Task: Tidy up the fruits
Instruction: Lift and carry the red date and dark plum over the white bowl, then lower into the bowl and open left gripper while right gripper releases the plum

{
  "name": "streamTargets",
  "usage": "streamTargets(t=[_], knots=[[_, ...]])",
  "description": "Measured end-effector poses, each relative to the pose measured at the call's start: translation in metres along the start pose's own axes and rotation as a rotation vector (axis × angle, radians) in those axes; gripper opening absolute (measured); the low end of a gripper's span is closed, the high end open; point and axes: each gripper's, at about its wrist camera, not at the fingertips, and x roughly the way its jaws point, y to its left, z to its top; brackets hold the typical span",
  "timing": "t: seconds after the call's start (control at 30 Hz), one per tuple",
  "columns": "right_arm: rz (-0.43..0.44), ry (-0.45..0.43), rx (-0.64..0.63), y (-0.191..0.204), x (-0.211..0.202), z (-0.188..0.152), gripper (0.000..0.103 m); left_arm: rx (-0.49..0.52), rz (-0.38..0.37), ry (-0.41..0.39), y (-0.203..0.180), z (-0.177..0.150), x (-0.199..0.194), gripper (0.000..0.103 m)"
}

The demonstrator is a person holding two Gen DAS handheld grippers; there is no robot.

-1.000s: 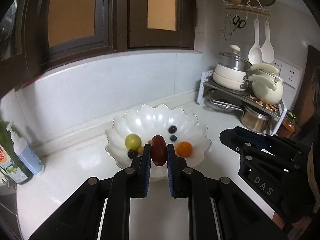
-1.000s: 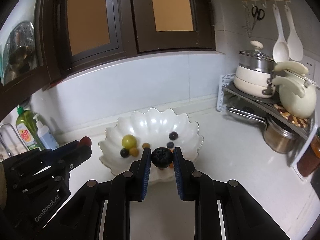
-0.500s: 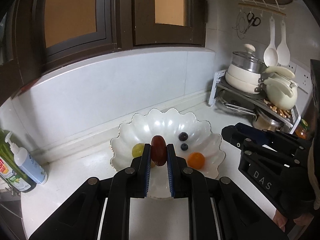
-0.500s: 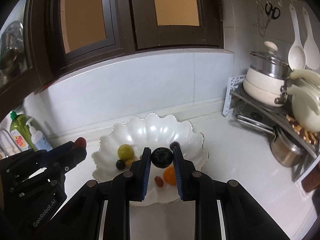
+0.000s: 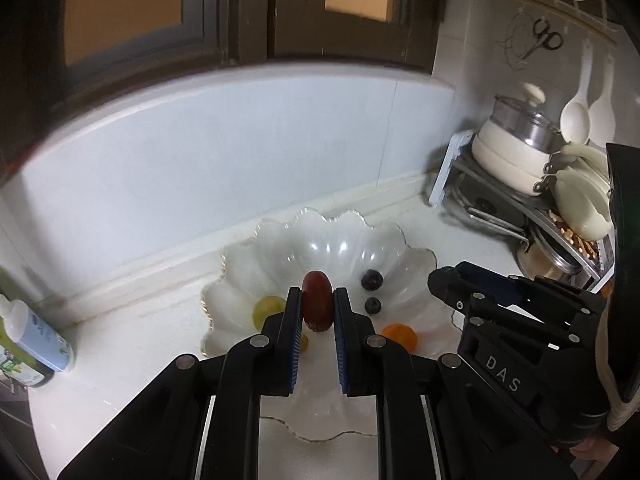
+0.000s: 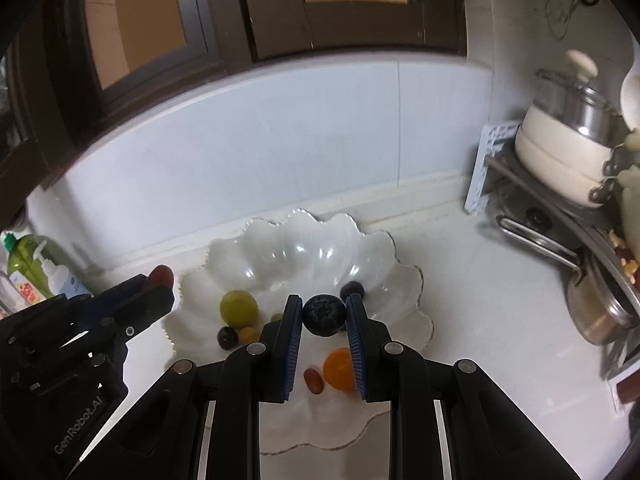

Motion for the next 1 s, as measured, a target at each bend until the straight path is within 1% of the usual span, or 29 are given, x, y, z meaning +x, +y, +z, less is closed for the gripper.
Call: streamTargets(t=[0.07,0.3,0.5,0.57,0.93,0.97,1.0], knots=[[0.004,0.037,0.003,-0.003,0.012,0.002,0.024,-0.02,-0.013,0.031,0.002,0.002,0.011,0.016],[-0.022,0.132,-0.003,-0.012,0.044,0.006,0.024,-0.05,0.002,0.132,0.003,0.004,0.05,0.016],[-0.029,0.206,-0.005,-0.017,0.065,0.005,0.024,-0.043,0.024,0.204,0.003,0.004,0.075,0.016],[-0.019,0.226,0.004,-0.019,0.07,0.004,0.024,-0.046,0.028,0.236,0.003,0.002,0.085,0.016],[-0.033,0.288,-0.031,-0.017,0.088,-0.002,0.024,-0.006,0.081,0.299,0.006,-0.004,0.106,0.017],[-0.031,0.293,-0.029,-0.017,0.089,-0.002,0.024,-0.004,0.083,0.302,0.006,-0.004,0.107,0.018],[-0.029,0.297,-0.026,-0.018,0.089,-0.002,0.025,0.002,0.092,0.303,0.006,-0.004,0.107,0.021]])
